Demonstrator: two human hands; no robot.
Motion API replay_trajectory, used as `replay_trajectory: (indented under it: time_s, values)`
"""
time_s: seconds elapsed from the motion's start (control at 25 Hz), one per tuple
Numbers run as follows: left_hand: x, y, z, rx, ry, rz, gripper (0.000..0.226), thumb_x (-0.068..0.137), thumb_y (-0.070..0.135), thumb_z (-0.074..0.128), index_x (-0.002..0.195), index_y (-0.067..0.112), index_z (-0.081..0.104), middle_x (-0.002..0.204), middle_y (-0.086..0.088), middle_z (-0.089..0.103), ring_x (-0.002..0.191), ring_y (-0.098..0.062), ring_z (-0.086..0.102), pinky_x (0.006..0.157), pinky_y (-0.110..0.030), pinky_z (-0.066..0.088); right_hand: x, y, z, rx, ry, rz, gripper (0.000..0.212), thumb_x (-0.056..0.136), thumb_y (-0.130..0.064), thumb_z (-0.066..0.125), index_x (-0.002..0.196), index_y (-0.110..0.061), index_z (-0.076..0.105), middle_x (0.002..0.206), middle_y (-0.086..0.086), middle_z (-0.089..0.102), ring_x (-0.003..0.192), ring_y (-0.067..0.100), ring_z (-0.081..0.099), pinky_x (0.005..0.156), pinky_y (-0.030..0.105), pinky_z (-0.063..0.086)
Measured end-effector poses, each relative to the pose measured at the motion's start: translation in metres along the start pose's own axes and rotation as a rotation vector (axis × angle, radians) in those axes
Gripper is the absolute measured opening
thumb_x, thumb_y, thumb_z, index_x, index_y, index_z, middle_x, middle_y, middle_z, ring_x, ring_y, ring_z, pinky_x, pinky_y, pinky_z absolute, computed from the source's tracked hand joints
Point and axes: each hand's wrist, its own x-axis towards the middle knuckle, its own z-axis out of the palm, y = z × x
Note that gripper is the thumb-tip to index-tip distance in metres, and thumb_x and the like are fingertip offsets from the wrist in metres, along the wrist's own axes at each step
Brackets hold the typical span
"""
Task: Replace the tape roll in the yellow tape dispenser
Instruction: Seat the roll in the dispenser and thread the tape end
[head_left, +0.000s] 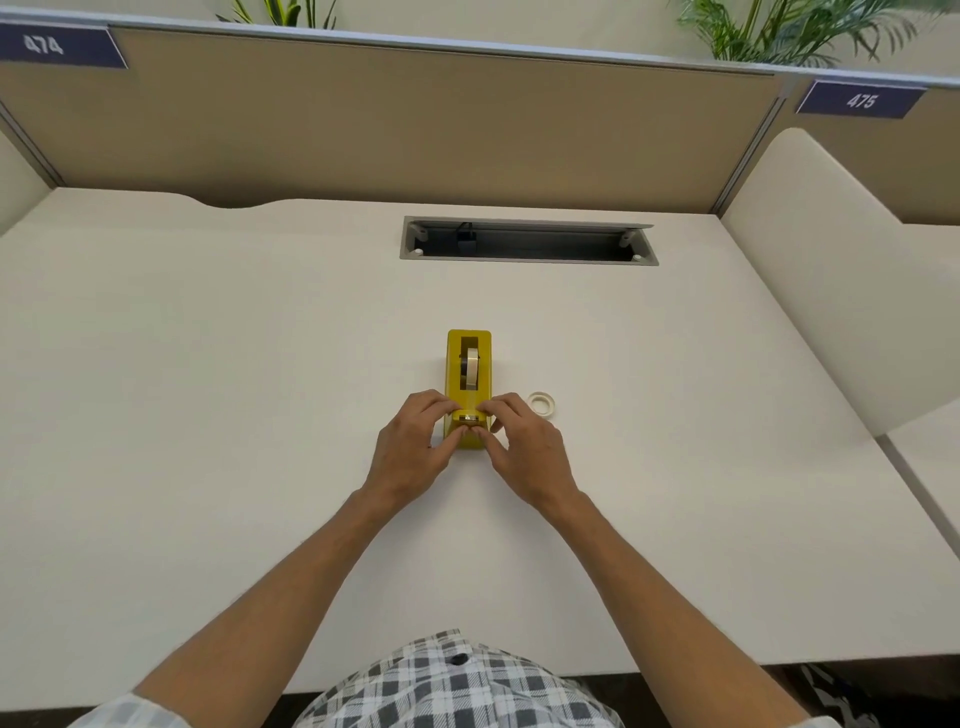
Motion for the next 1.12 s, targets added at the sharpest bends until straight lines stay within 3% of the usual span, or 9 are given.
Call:
replay_trajectory:
  time_s: [0.12,0.4,0.84,1.0,1.12]
  values:
    - [0.000,0.000,0.000,-0.009,-0.006,-0.015,0.034,0.084,0.027,0.072,0.112,0.008,0.067,0.112,-0.008,0.066,0.103,-0.020,0.060,0.080,-0.028,0.052,0.001,0.001,-0.001,0.029,-0.031,0.016,0.031,0.088,-0.035,0.068,0.114,-0.018,0.063,0.111,-0.004,0.064,0.083,0.011,0.065,0.062,0.021,0.052]
    - [0.004,0.001,-0.002,0.005,-0.011,-0.031,0.033,0.085,0.028,0.071,0.112,0.011,0.066,0.110,-0.005,0.066,0.098,-0.019,0.062,0.075,-0.034,0.058,0.009,0.004,-0.002,0.061,-0.058,0.054,0.023,0.090,-0.028,0.066,0.112,-0.021,0.066,0.109,-0.006,0.065,0.086,0.013,0.064,0.068,0.034,0.056]
    - [0.007,-0.002,-0.002,0.000,-0.051,-0.046,0.036,0.083,0.027,0.072,0.115,0.011,0.065,0.114,-0.005,0.065,0.099,-0.019,0.062,0.077,-0.039,0.059,0.011,0.001,0.000,0.016,-0.053,0.090,0.027,0.089,-0.028,0.067,0.114,-0.020,0.066,0.111,-0.006,0.066,0.087,0.014,0.065,0.068,0.029,0.054]
    - [0.006,-0.001,-0.004,0.000,-0.055,-0.053,0.036,0.084,0.025,0.072,0.116,0.010,0.064,0.116,-0.006,0.064,0.100,-0.020,0.061,0.079,-0.039,0.058,0.012,-0.001,-0.003,0.033,-0.078,0.098,0.028,0.085,-0.024,0.069,0.112,-0.021,0.065,0.107,-0.006,0.065,0.086,0.014,0.064,0.068,0.032,0.056]
    - [0.006,0.001,-0.008,0.009,-0.059,-0.045,0.038,0.084,0.026,0.071,0.119,0.010,0.064,0.118,-0.005,0.064,0.103,-0.020,0.061,0.080,-0.039,0.058,0.012,-0.005,-0.006,0.030,-0.096,0.102,0.034,0.081,-0.033,0.071,0.112,-0.023,0.064,0.107,-0.008,0.064,0.087,0.012,0.065,0.067,0.031,0.055]
